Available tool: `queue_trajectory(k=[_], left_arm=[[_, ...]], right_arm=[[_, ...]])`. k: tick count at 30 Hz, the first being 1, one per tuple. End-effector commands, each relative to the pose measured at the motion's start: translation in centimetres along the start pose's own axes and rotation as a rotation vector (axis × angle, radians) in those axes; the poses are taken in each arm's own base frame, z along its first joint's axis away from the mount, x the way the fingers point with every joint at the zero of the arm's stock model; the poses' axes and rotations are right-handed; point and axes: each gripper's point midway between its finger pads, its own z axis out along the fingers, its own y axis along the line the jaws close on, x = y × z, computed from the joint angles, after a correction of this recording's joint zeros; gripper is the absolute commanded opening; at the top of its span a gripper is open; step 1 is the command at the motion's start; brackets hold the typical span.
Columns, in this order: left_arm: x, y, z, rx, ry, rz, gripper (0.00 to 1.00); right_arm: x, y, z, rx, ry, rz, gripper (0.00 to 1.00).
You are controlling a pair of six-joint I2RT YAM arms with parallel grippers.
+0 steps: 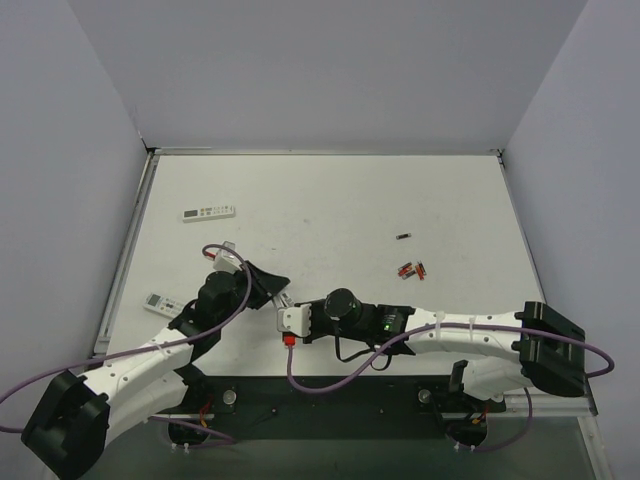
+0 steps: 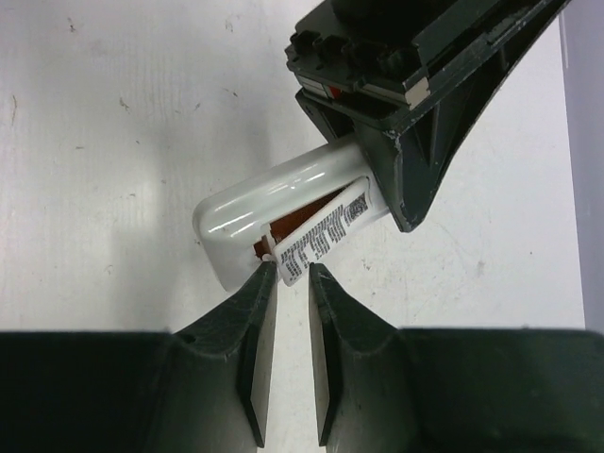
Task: Load the batteries into the remote control
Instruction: Remove the battery cover from the remote control.
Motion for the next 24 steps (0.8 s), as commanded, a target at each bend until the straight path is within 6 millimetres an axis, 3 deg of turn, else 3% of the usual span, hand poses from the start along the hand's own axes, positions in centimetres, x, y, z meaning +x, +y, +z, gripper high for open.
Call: queue_trajectory(k=[1,10,15,18,24], left_arm=[[3.4,-0.8,-0.7,0.064,0.166,0.023,0.00],[2.7,1.1,0.3,0.012,0.092,0.020,0.00],[2.9,3.6,1.1,-0.064,0.077,0.040,0.00],[3.1,4.6,1.2,-0.092,0.078,0.047,0.00],[1.6,3.7,0.4,-0.064,0.013,0.111,0.00]], right_arm=[[1.5,-5.1,-0.2,0.208,0.042,0.039,0.15],[3.8,-2.6,0.7,0.147,0.091,0.101,0.15],[5.0,-1.7,0.8,0.140,0.125,0.148,0.16],[5.8,-2.0,0.3,0.170,0.142,0.245,0.16],[8.2,-4.1,-1.9,0.278,0.186,0.600,0.22]])
